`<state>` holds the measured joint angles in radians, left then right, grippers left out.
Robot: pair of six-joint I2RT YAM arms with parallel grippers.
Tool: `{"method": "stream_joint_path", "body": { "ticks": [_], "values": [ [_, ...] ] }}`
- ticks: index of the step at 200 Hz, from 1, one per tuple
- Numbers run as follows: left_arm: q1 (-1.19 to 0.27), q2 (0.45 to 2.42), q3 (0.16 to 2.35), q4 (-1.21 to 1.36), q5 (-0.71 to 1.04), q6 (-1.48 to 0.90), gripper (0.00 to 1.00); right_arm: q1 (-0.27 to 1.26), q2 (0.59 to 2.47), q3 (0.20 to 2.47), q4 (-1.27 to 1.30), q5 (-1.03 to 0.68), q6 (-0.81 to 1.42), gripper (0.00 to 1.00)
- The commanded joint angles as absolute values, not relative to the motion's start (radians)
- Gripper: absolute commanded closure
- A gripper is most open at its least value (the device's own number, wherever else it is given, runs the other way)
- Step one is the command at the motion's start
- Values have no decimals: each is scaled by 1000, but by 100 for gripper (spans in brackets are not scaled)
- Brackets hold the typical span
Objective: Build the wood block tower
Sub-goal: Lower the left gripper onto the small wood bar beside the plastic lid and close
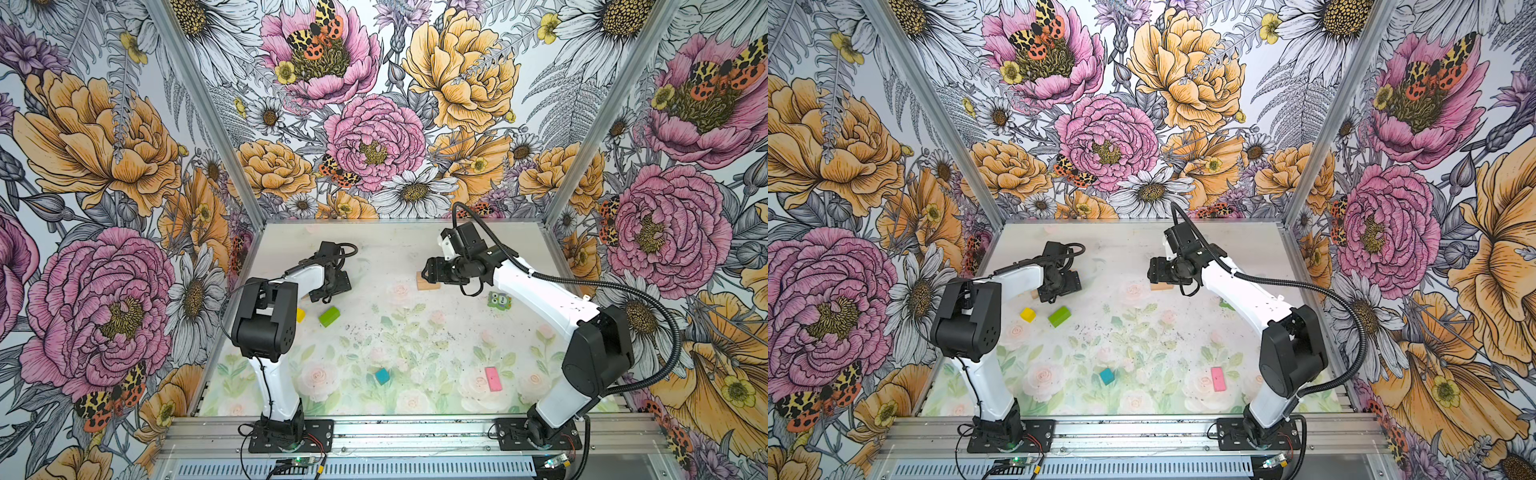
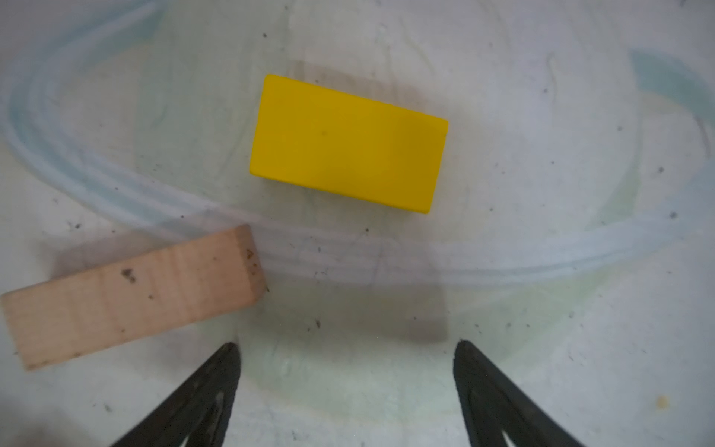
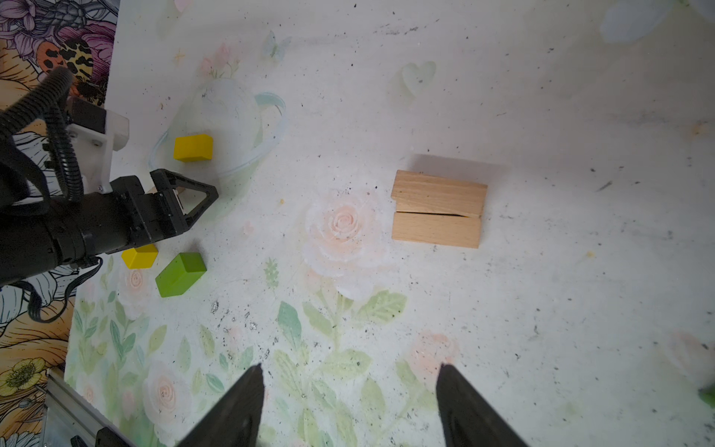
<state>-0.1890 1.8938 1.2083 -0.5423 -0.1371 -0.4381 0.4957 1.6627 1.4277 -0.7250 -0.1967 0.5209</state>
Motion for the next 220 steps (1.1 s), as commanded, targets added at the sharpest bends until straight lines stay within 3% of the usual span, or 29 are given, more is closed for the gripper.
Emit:
{"method": "stream_joint_path", "body": {
  "ticks": [1,67,140,220],
  "values": [
    [-197,1790,1209,-579,-173,-437,12,486,1638,1431,-730,-202,498,27],
    [-133,1647,1123,-603,-304,-490,8,489,1655,1446,-730,-213,497,25],
    [-121,1681,1123,-586,-292,-497,7,492,1657,1435,-729,-213,486,25],
    [-56,1873,1219,-577,-223,-369,8,490,1617,1407,-730,-210,477,25]
  ]
}}
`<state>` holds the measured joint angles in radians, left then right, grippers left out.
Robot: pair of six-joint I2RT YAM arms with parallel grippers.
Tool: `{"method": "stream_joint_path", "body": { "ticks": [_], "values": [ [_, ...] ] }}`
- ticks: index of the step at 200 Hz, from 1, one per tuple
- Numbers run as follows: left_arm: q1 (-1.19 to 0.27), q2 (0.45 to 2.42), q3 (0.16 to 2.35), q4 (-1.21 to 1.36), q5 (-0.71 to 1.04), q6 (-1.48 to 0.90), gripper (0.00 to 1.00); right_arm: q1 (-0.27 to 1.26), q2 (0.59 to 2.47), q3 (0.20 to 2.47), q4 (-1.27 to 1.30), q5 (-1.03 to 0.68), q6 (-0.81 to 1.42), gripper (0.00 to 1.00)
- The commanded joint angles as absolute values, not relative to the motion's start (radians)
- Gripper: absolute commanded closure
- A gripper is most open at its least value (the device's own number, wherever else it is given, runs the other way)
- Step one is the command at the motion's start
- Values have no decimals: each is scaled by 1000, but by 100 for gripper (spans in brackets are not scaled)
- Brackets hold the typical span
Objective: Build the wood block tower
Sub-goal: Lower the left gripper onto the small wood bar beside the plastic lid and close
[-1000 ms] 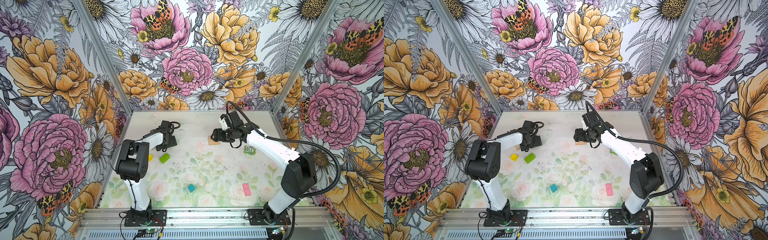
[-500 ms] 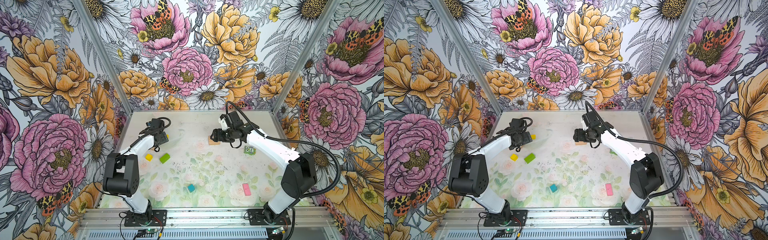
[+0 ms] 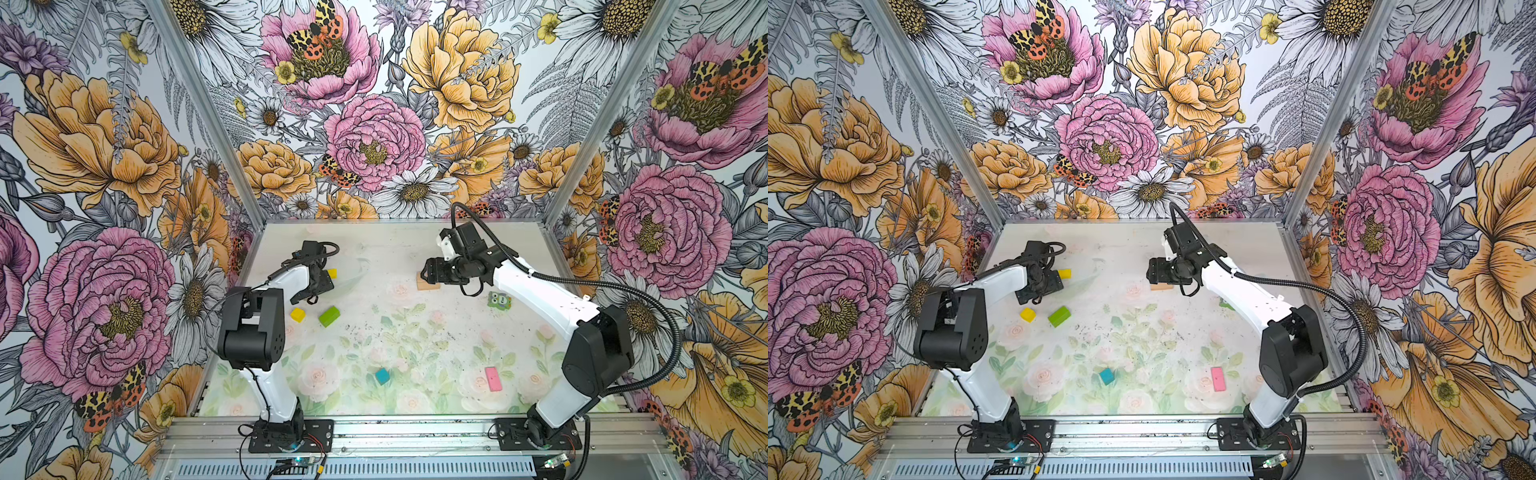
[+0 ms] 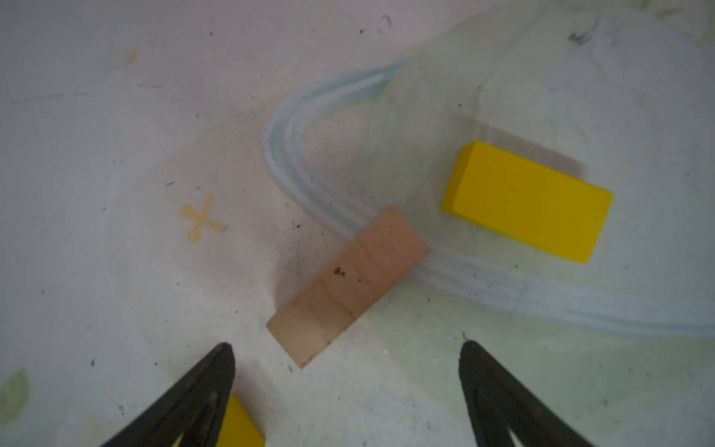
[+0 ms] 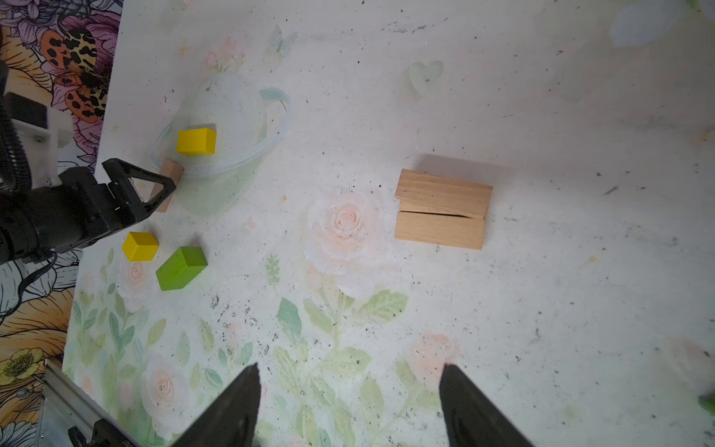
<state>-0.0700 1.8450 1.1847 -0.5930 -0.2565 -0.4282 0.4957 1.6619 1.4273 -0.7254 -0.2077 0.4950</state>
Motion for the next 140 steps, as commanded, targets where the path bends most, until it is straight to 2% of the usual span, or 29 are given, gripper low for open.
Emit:
{"method": "stream_joint_path", "body": {
  "ticks": [1,48,110,124,140],
  "values": [
    [-55,1872,1219,-577,-223,-368,8,490,1617,1407,-730,-210,477,25],
    [-32,1891,1229,-568,-179,-335,12,482,1616,1400,-730,-211,476,25],
    [-34,1921,1241,-566,-140,-326,29,482,1613,1399,-731,-212,480,25],
    [-38,1924,1242,-567,-137,-325,36,482,1613,1396,-732,-212,481,25],
    [-47,1927,1241,-568,-132,-323,38,482,1609,1393,-732,-213,482,25]
  ]
}}
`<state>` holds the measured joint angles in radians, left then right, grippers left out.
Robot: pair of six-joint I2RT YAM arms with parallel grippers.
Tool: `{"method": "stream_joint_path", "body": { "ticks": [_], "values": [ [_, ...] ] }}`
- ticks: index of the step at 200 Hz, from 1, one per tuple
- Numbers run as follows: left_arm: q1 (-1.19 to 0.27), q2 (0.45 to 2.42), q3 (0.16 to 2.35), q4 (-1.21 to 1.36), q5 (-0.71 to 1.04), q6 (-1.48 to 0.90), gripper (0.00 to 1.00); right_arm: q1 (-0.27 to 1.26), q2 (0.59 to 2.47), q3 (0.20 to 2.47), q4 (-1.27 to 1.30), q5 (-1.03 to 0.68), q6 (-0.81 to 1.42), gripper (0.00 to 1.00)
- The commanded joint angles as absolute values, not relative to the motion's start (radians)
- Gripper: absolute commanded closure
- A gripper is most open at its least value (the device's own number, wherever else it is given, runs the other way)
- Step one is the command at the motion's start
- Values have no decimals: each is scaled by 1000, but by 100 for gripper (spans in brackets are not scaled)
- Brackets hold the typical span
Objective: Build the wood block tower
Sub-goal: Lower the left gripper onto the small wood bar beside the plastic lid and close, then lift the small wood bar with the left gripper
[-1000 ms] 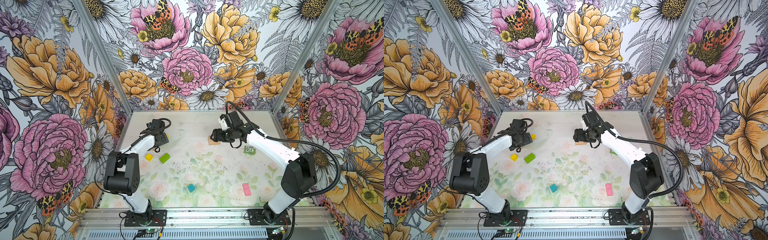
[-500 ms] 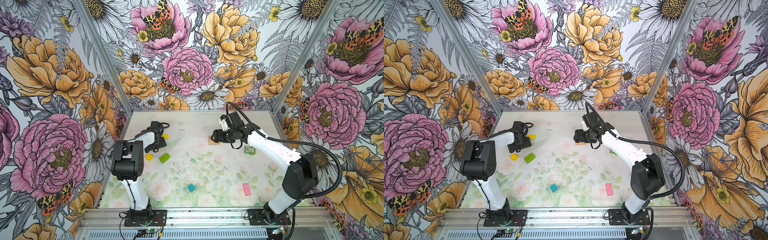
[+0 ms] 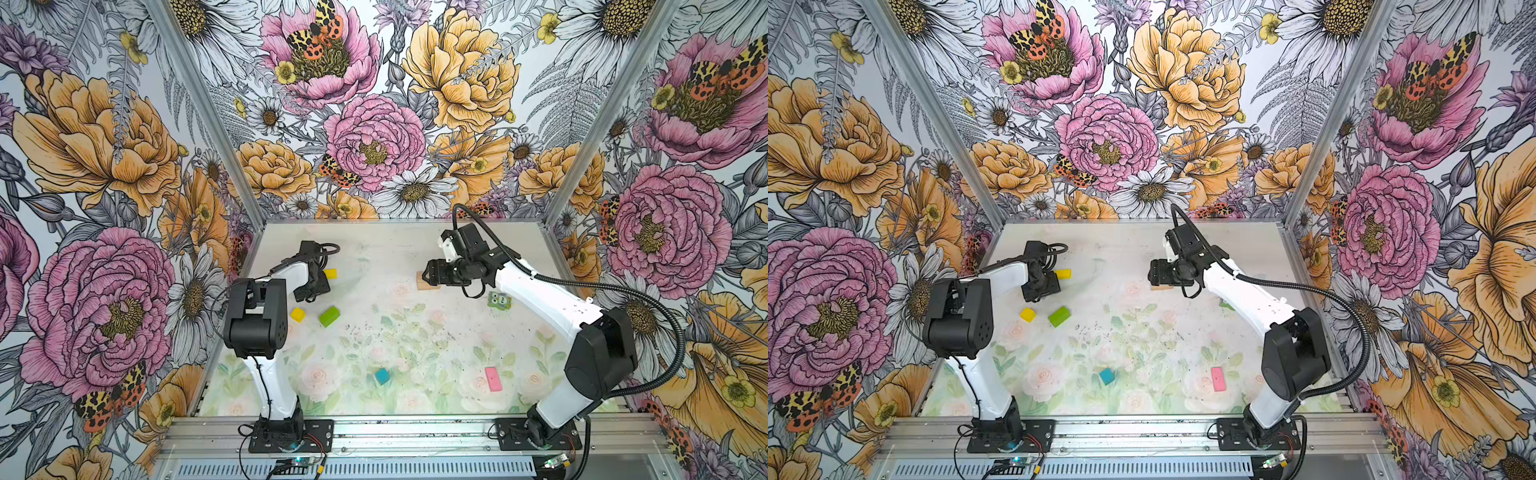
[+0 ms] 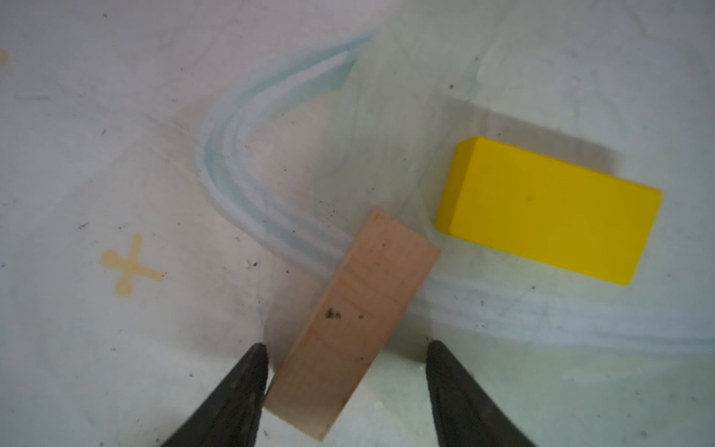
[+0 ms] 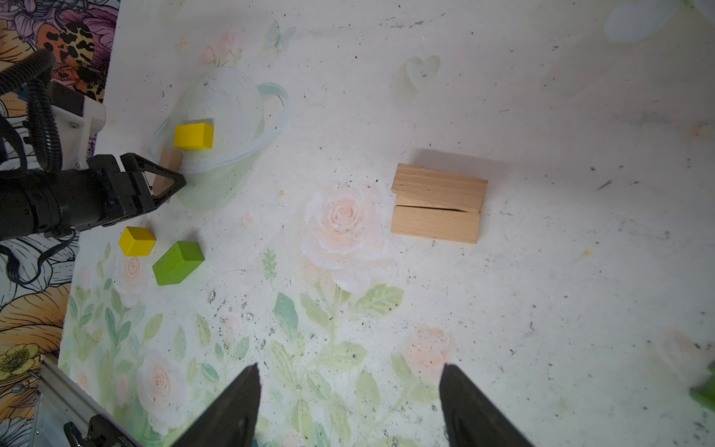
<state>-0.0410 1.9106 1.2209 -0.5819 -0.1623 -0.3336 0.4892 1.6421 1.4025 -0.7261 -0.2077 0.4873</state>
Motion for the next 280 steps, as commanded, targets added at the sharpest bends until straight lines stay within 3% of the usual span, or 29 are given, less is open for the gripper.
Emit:
{"method": "stream_joint_path", "body": {
  "ticks": [1,33,50,95,111,163,216,280],
  "values": [
    [-47,1927,1242,-568,-132,-323,38,482,1609,1392,-732,-213,482,25],
    [-65,1927,1237,-570,-130,-325,43,482,1597,1387,-732,-212,483,25],
    [-72,1930,1234,-573,-127,-326,51,482,1590,1381,-732,-210,485,25],
    [-105,1926,1228,-578,-137,-331,53,482,1576,1369,-731,-208,486,25],
    [-111,1929,1233,-582,-139,-333,60,482,1572,1367,-731,-208,485,25],
    [-114,1938,1250,-595,-156,-336,61,482,1566,1361,-732,-218,486,25],
    [-126,1942,1258,-613,-154,-338,77,482,1566,1366,-732,-220,486,25],
    [-219,1900,1248,-653,-180,-350,80,486,1559,1362,-732,-222,490,25]
  ]
}}
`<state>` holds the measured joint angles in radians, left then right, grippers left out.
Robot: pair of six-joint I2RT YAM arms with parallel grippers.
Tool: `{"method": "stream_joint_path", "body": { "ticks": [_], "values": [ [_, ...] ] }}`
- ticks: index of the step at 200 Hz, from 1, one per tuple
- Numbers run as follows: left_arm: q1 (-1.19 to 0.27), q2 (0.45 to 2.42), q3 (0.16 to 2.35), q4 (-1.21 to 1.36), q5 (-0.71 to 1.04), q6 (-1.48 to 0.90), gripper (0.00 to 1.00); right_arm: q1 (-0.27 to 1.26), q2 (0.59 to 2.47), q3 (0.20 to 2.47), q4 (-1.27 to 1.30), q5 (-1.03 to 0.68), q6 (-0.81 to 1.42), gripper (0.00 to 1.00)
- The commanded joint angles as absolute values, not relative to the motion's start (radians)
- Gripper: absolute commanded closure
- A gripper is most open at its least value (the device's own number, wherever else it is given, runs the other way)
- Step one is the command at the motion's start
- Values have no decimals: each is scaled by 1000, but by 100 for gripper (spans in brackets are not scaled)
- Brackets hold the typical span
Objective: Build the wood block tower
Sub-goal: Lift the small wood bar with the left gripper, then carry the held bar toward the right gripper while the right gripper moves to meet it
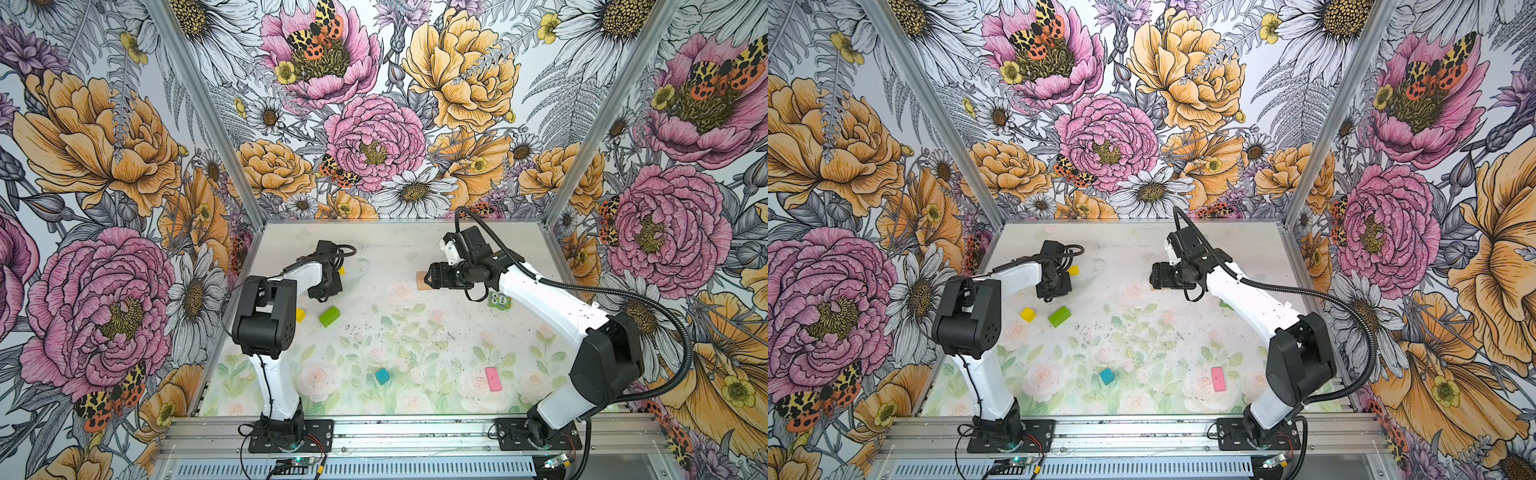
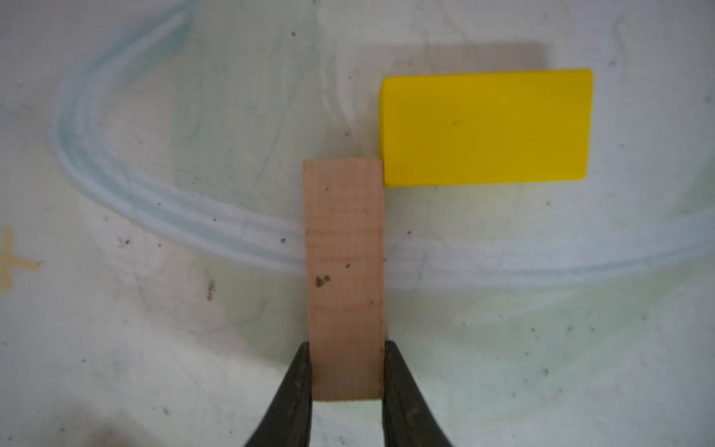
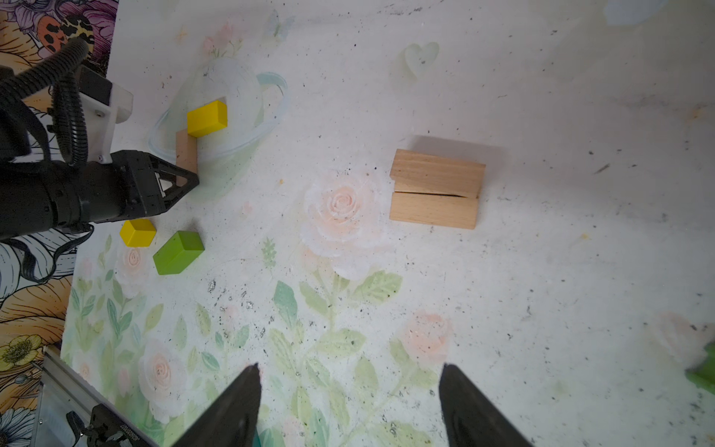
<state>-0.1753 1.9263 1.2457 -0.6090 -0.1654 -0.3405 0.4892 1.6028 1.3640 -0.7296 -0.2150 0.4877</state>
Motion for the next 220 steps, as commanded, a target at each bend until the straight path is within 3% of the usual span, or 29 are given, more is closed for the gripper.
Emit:
{"method": "stream_joint_path", "body": {
  "ticks": [1,173,220],
  "values": [
    [-222,1899,1248,-654,-181,-351,80,486,1559,1361,-732,-222,490,25],
    [-719,1681,1188,-692,-131,-346,79,471,1303,1154,-790,-151,534,25],
    [-802,1716,1211,-687,-108,-316,79,444,1237,1078,-802,-138,555,25]
  ]
}}
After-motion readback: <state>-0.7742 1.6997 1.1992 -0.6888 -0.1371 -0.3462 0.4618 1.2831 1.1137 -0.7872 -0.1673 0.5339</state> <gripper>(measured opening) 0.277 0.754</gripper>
